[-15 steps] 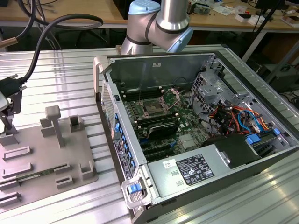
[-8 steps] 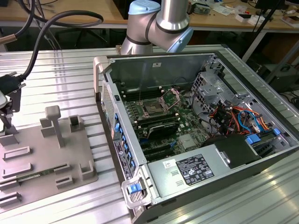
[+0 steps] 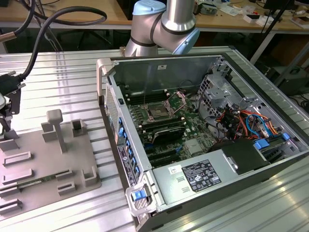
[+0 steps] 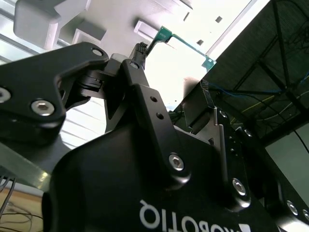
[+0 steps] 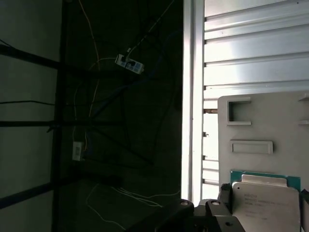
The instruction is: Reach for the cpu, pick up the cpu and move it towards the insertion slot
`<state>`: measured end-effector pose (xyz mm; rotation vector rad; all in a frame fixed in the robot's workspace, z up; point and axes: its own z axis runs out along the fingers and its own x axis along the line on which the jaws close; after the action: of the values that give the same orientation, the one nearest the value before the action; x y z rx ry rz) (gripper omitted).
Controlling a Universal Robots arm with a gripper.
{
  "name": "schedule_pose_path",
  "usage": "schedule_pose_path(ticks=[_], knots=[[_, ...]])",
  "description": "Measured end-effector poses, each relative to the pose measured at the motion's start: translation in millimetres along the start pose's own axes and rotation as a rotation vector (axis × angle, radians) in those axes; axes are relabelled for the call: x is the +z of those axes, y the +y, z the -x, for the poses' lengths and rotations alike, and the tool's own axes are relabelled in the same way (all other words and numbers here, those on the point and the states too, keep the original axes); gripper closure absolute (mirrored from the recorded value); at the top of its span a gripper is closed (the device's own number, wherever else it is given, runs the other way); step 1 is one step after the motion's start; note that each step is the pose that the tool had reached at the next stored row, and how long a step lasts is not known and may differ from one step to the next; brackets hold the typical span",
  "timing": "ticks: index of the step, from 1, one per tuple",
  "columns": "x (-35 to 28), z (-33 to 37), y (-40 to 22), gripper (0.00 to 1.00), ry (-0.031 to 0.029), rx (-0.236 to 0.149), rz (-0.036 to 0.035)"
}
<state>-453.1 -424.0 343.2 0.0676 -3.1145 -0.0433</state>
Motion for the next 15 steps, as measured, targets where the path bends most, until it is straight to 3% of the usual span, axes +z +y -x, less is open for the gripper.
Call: schedule_pose_path(ticks=[15], knots=[[-19.0,-0.5,0.5,0.45,0.0,0.0,0.0]])
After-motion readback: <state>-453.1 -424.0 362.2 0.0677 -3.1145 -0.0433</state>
